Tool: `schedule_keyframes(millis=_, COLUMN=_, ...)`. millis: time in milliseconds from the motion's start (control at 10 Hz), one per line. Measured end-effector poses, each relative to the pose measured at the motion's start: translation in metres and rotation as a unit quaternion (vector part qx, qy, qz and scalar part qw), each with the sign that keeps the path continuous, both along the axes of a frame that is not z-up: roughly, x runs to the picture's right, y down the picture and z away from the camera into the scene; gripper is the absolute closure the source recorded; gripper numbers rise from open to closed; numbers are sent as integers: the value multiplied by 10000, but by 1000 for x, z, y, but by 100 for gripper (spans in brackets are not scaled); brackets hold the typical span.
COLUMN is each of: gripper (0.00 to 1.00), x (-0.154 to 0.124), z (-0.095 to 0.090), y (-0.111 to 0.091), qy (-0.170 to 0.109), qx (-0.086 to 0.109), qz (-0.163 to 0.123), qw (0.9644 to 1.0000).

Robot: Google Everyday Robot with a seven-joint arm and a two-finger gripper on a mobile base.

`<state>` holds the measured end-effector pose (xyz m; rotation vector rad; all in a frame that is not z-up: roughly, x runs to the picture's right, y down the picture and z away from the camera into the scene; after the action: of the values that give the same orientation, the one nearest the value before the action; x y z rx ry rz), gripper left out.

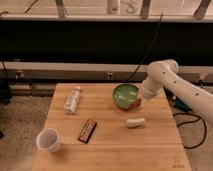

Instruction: Place the pepper in the ceramic bowl

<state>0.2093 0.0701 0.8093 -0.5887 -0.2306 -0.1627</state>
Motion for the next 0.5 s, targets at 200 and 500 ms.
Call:
schedule_keyframes(millis=200, gripper=100, x=-1, z=5, y=-4, qy=-19, qx=-13, qz=-15, qw=10000)
schedule_keyframes(millis=500, gripper=100, x=-3, z=9, y=-7, qy=-26, qx=-35, qz=0, qw=10000)
